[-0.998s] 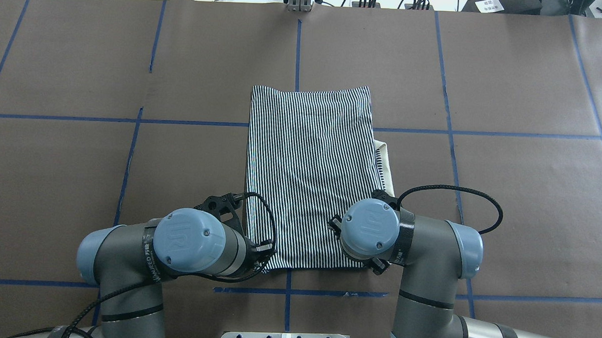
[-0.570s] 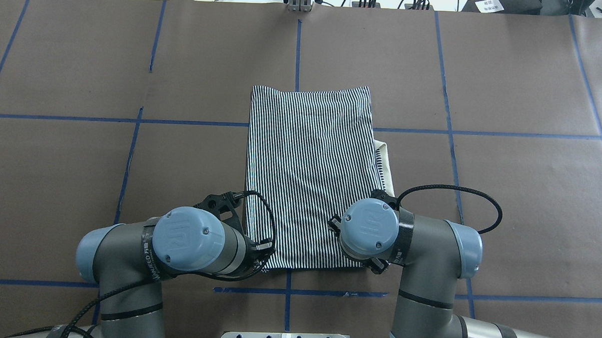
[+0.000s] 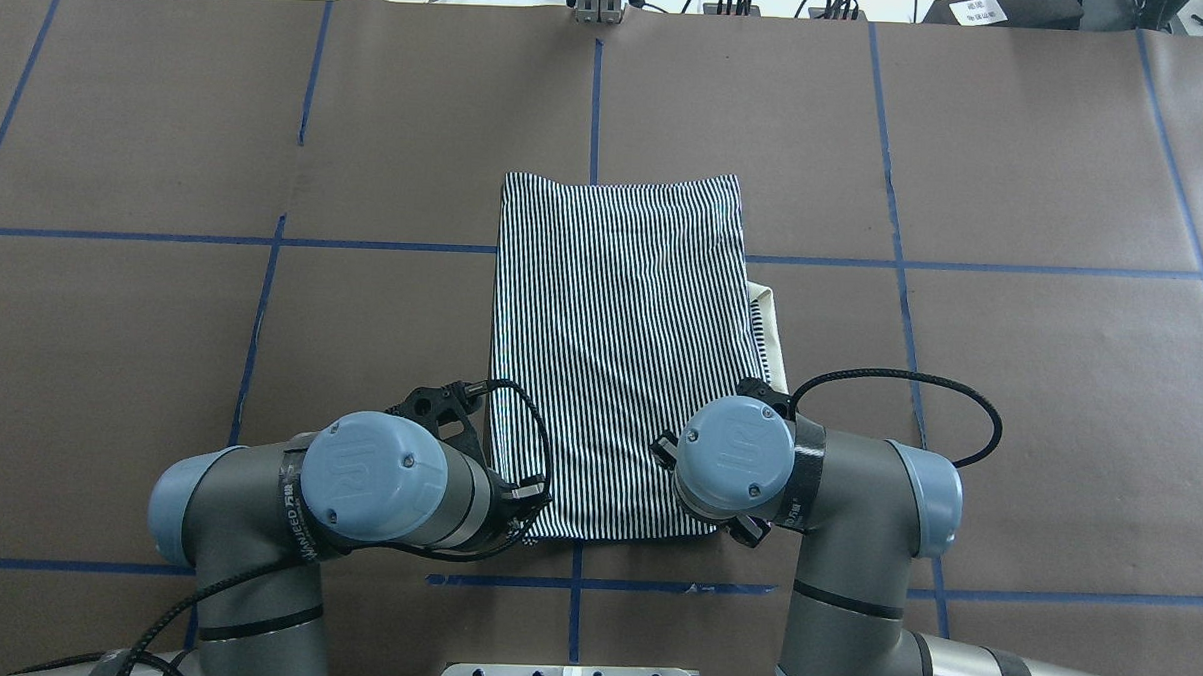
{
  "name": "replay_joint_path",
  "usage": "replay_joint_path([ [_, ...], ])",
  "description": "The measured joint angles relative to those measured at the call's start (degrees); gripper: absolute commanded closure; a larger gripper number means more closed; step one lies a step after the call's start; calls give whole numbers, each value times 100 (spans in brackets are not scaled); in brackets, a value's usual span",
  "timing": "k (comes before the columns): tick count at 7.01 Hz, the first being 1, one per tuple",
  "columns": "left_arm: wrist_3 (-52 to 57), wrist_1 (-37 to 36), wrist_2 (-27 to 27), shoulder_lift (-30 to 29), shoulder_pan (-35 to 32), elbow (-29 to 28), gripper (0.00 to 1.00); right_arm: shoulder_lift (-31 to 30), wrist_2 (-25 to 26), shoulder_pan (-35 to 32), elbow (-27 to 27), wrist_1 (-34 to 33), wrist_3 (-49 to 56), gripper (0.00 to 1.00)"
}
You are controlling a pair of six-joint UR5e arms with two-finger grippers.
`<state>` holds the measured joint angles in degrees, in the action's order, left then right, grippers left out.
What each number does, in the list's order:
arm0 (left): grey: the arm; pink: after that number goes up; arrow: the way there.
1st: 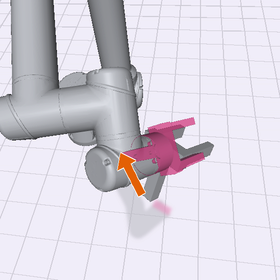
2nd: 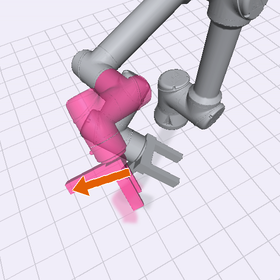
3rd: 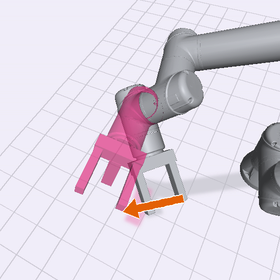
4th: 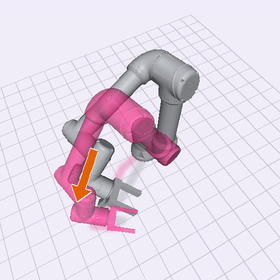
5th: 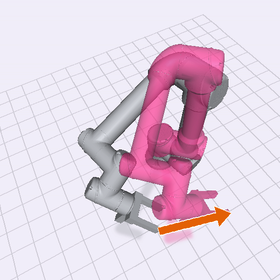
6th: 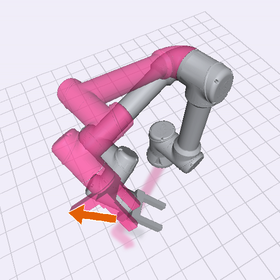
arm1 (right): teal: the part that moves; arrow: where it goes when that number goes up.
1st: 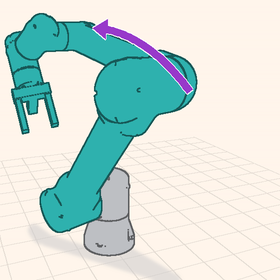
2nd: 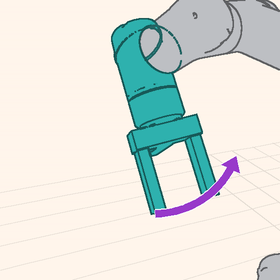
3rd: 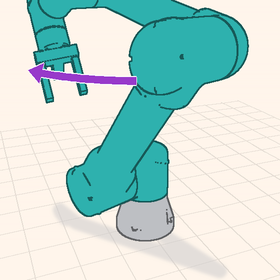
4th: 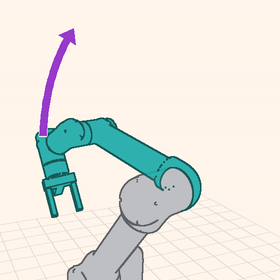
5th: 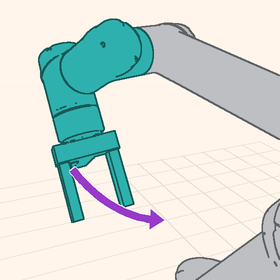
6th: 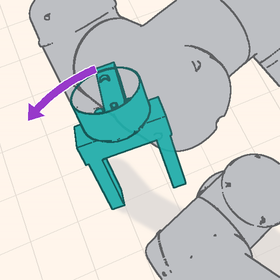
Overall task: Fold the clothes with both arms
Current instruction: 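Hold both grippers at the shirt's near edge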
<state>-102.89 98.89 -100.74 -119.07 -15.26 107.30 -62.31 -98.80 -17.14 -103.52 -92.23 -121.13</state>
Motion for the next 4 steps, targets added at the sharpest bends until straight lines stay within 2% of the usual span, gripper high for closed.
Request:
replay_joint_path([
  [4, -3, -2, -7, -7, 5, 3, 100, 6, 42, -2, -128, 3, -9, 100],
])
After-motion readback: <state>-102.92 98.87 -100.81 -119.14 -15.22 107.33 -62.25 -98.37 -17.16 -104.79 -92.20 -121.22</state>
